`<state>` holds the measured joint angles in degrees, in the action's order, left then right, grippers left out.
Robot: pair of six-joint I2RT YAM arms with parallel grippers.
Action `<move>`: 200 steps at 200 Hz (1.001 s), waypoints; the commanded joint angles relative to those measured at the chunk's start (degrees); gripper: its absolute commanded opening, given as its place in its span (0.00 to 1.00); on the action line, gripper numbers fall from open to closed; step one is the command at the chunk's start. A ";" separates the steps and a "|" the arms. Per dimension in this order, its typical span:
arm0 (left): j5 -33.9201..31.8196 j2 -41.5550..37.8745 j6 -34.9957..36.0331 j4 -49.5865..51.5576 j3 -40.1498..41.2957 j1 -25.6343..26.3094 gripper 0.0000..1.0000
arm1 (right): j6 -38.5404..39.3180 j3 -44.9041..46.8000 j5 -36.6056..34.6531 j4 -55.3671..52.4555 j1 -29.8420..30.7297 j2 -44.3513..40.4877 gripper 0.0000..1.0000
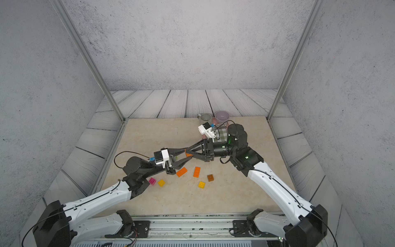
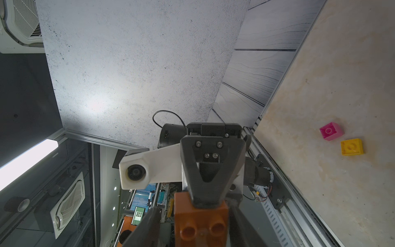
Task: Assemble the letter r with lego
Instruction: Pick up the lego brick from the center of the board, then assemble the lego brick with the lego brick.
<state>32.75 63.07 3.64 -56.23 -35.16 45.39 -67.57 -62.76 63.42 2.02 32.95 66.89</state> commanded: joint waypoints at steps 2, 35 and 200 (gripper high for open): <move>-0.01 0.13 -0.56 -2.14 -1.62 -0.47 0.00 | -1.42 0.71 1.05 3.08 0.44 0.08 0.49; -1.47 0.01 -1.35 -1.08 -1.74 -0.54 0.00 | -0.73 0.34 0.43 3.04 0.45 -0.23 0.30; -24.57 3.43 -47.11 78.83 -6.00 -0.74 0.98 | 41.82 -0.42 -74.81 -55.72 9.46 14.49 0.00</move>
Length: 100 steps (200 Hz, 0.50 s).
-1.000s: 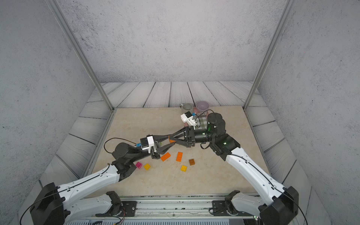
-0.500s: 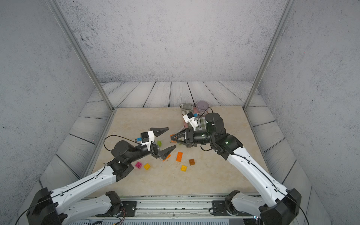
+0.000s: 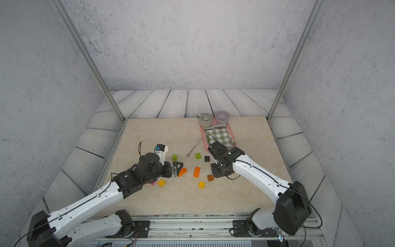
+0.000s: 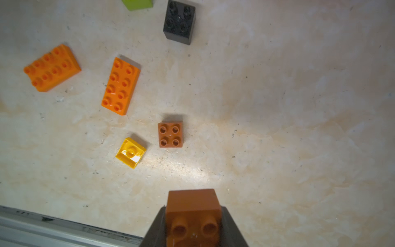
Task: Assemble the letter r with lego
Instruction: Assemble the lego brick with the lego brick.
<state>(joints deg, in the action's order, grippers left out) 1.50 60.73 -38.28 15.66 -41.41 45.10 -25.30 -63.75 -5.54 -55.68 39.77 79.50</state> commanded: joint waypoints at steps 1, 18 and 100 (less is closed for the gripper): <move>6.95 6.09 -5.21 7.11 0.09 -0.45 0.98 | -0.54 0.64 -5.87 2.11 2.70 2.06 0.00; 8.89 10.59 -7.40 6.50 -0.37 -0.45 0.98 | -2.08 1.70 -5.68 5.40 4.18 4.53 0.00; 17.56 18.13 -12.96 -11.89 4.27 -0.64 0.99 | -3.53 3.04 -1.47 13.68 4.72 12.75 0.00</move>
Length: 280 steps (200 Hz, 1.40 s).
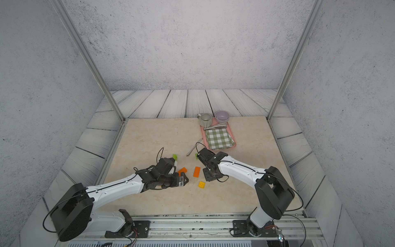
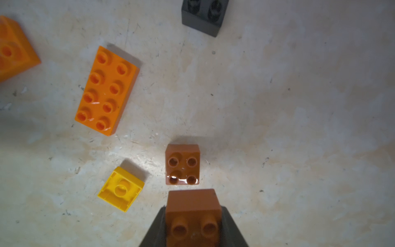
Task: Assemble the letter r with lego
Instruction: Assemble the lego brick with the lego brick.
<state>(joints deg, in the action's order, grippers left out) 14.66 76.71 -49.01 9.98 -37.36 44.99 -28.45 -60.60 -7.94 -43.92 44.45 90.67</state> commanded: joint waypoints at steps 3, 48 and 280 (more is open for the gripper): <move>4.72 2.28 -2.38 -6.56 0.27 -0.54 0.99 | -0.38 -0.20 0.85 1.89 0.04 1.82 0.00; 5.32 1.54 -1.92 -7.29 -0.09 -0.55 0.98 | 0.06 -1.32 -1.46 1.10 -0.02 4.50 0.00; 5.73 2.91 -0.24 -8.85 1.42 -0.52 0.97 | 1.49 1.89 2.63 0.77 0.03 8.45 0.00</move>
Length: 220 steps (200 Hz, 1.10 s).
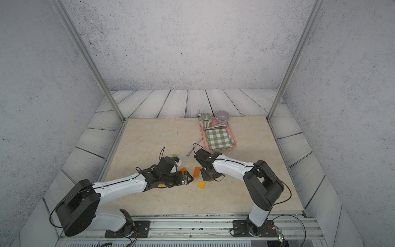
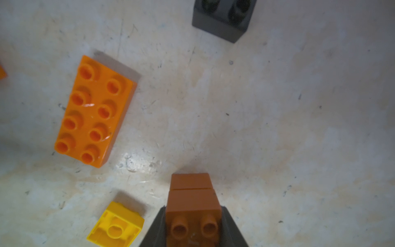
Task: Assemble the letter r with lego
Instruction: Assemble the lego brick with the lego brick, then pick up the lego brick from the center of the board.
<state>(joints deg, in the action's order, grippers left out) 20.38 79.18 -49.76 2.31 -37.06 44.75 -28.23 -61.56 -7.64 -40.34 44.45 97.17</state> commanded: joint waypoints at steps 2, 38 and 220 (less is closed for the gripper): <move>0.05 0.45 0.53 -1.17 1.18 -0.28 0.97 | 1.36 2.85 2.40 -2.86 0.09 2.02 0.00; 0.40 -0.04 0.30 -1.73 1.37 -0.28 0.96 | 1.55 2.20 3.22 -4.23 0.02 2.84 0.00; -1.00 -2.65 0.44 -0.77 2.09 -0.32 0.95 | -2.21 5.98 6.37 0.50 2.17 12.52 0.05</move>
<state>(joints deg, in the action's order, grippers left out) 20.16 78.02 -49.78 1.06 -35.73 44.75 -28.49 -63.40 -6.70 -43.20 44.71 101.58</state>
